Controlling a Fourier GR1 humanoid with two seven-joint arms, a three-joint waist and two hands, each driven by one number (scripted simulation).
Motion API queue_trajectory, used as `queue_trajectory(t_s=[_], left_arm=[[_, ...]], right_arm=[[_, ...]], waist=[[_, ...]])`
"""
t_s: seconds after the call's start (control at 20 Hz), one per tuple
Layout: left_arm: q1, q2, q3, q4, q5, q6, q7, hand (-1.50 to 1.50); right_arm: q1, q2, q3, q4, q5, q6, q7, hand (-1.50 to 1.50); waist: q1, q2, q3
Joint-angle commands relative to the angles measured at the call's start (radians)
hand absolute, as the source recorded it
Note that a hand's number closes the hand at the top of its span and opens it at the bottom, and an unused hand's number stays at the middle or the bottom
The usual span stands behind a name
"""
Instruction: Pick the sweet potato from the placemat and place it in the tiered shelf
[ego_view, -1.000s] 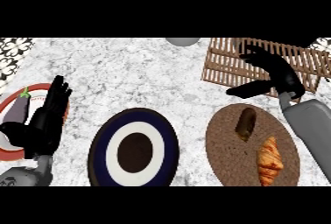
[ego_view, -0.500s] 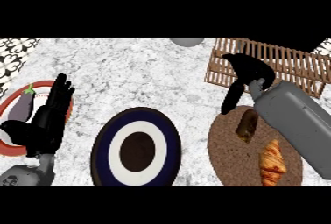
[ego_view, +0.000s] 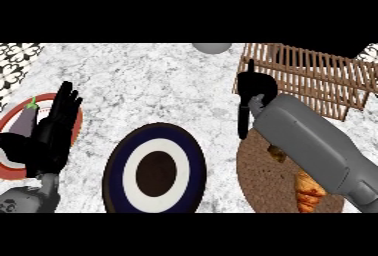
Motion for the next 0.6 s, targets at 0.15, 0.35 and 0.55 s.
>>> queue_trajectory(t_s=[0.15,0.35,0.55], left_arm=[[0.014,-0.009,0.005,-0.014,-0.015,0.009,0.007,0.00],[0.006,0.025,0.032,-0.025,-0.001,-0.021,0.020,0.00],[0.014,0.003,0.015,-0.035,-0.022,0.002,0.052,0.00]], right_arm=[[0.015,0.071,0.113,0.143,0.091,0.096,0.152,-1.50],[-0.010,0.046,0.118,0.228,0.087,0.171,0.161,-1.50],[0.000,0.065,0.102,0.197,0.100,0.156,0.173,-1.50]], waist=[[-0.006,0.011,0.005],[-0.008,0.010,0.004],[-0.025,0.005,0.005]])
